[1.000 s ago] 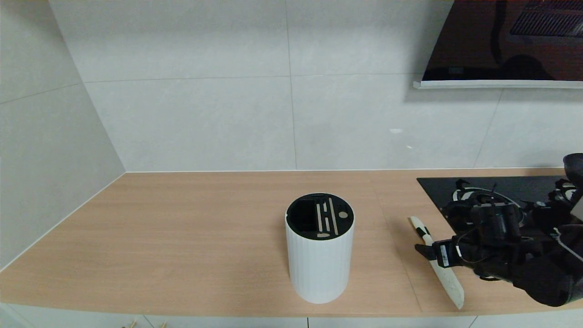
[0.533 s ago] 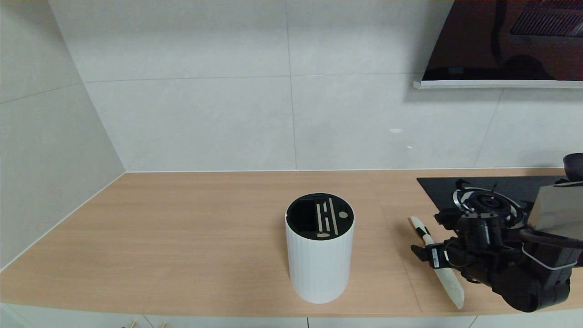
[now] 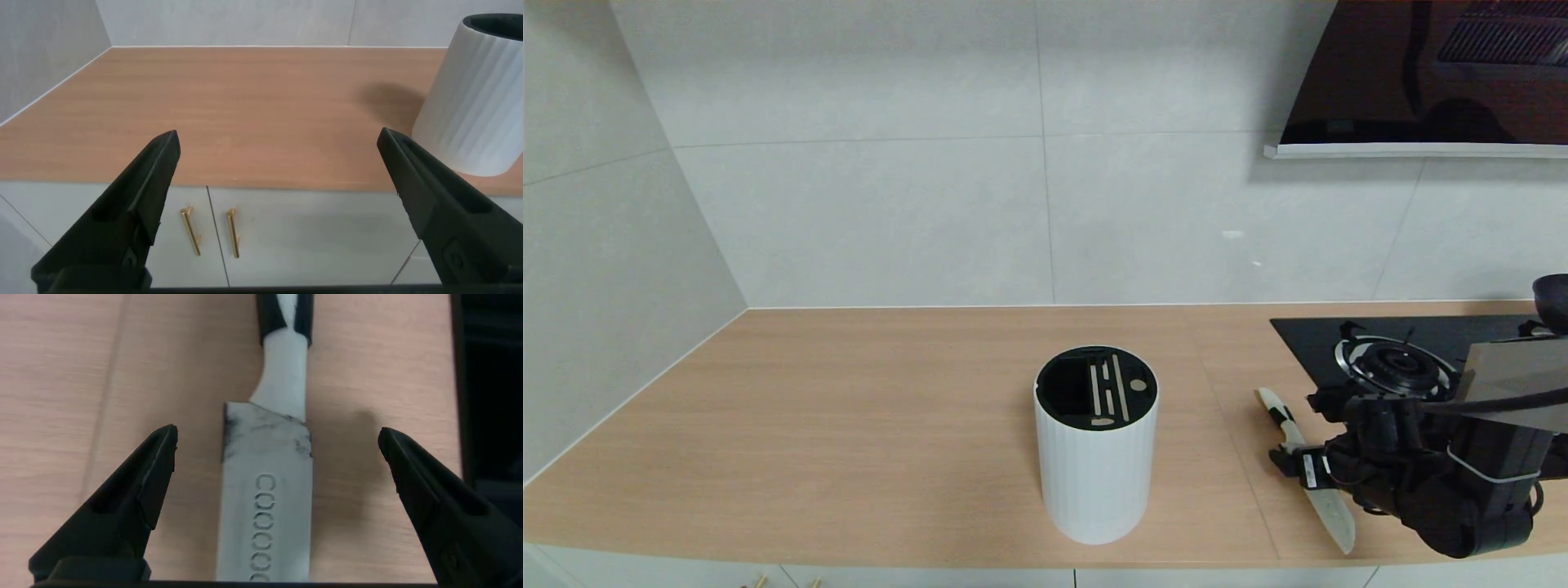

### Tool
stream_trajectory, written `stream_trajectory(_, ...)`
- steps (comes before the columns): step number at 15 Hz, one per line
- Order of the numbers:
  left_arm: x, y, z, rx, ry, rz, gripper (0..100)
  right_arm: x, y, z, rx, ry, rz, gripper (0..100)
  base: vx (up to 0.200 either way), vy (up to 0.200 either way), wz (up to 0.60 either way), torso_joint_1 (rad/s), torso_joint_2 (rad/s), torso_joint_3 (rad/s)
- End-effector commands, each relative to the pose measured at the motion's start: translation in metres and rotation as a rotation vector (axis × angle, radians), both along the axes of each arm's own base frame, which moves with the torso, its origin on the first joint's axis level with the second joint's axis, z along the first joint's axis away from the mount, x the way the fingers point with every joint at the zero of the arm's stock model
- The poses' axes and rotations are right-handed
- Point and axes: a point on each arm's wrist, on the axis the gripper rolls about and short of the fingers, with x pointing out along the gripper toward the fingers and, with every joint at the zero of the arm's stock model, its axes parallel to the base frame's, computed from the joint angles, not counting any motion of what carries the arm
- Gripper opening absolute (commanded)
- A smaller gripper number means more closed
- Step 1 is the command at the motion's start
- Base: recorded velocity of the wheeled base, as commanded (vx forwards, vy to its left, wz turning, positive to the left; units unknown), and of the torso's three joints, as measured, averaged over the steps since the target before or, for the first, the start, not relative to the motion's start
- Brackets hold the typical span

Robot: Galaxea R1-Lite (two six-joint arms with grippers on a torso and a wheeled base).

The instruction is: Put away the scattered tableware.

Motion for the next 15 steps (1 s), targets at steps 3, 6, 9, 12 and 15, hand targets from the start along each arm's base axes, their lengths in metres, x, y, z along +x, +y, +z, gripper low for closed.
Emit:
stream_trajectory(3,0.0001,0.0,0.0001,0.0,0.001,0.001,100,0.0008,-0.001,-0.0019,-0.002,0.003,-0.002,100,0.0,0.0,0.0,0.0,0.0,0.0)
stream_trajectory(6,0.0001,0.0,0.0001,0.0,0.001,0.001,100,0.0011,-0.001,-0.0022,-0.002,0.003,-0.002,100,0.0,0.0,0.0,0.0,0.0,0.0)
stream_trajectory(9,0.0,0.0,0.0,0.0,0.0,0.001,100,0.0013,-0.001,-0.0046,-0.001,0.01,-0.003,0,0.0,0.0,0.0,0.0,0.0,0.0)
stream_trajectory(12,0.0001,0.0,0.0001,0.0,0.001,0.001,100,0.0013,-0.001,-0.0046,-0.001,0.01,-0.003,0,0.0,0.0,0.0,0.0,0.0,0.0)
stream_trajectory(15,0.0001,0.0,0.0001,0.0,0.001,0.001,100,0.0013,-0.001,-0.0041,-0.002,0.008,-0.004,0,0.0,0.0,0.0,0.0,0.0,0.0)
